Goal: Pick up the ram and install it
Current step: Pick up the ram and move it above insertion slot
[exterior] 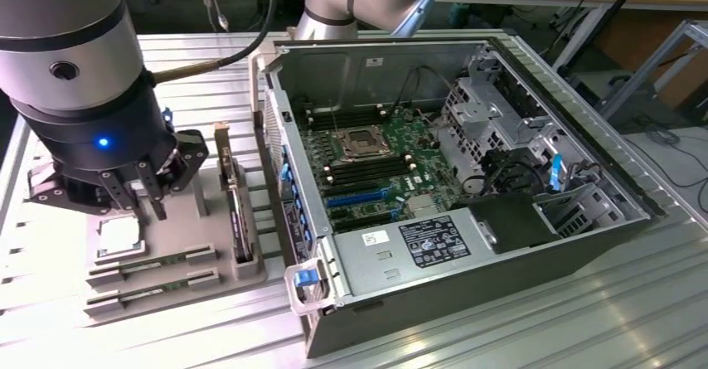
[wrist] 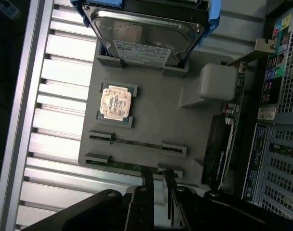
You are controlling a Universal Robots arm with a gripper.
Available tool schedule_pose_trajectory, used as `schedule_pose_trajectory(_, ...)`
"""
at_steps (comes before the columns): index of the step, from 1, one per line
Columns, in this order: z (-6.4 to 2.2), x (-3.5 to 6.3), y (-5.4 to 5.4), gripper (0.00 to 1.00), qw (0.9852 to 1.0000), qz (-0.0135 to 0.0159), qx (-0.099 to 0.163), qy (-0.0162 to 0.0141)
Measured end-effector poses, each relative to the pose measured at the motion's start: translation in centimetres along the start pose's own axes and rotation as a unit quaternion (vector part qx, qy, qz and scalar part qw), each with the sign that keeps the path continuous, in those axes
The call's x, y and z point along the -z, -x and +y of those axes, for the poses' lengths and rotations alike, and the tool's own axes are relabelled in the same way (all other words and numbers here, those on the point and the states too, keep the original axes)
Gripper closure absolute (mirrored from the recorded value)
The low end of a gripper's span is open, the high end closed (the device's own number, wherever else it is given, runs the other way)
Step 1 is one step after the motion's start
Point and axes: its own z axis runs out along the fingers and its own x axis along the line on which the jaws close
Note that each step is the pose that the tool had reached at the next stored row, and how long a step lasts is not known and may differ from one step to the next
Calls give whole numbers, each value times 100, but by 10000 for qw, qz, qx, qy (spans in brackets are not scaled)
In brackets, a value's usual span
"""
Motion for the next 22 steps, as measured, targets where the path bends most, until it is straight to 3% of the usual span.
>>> schedule_pose_trajectory(2, -1, -22, -1, 77, 9992, 16, 389, 7)
schedule_pose_trajectory(4, -2, -42, -1, 77, 9973, 32, 737, 12)
schedule_pose_trajectory(7, -4, -76, -1, 77, 9921, 56, 1257, 21)
schedule_pose_trajectory(9, -4, -86, -2, 77, 9897, 64, 1432, 23)
schedule_pose_trajectory(11, -5, -112, -2, 77, 9830, 82, 1832, 29)
schedule_pose_trajectory(15, -7, -146, -3, 77, 9732, 103, 2296, 37)
schedule_pose_trajectory(16, -7, -152, -3, 77, 9714, 106, 2372, 38)
schedule_pose_trajectory(17, -8, -163, -3, 77, 9676, 113, 2523, 41)
schedule_pose_trajectory(18, -8, -178, -3, 77, 9621, 122, 2725, 44)
schedule_pose_trajectory(20, -9, -193, -3, 77, 9561, 131, 2926, 47)
schedule_pose_trajectory(22, -10, -214, -4, 77, 9474, 144, 3198, 51)
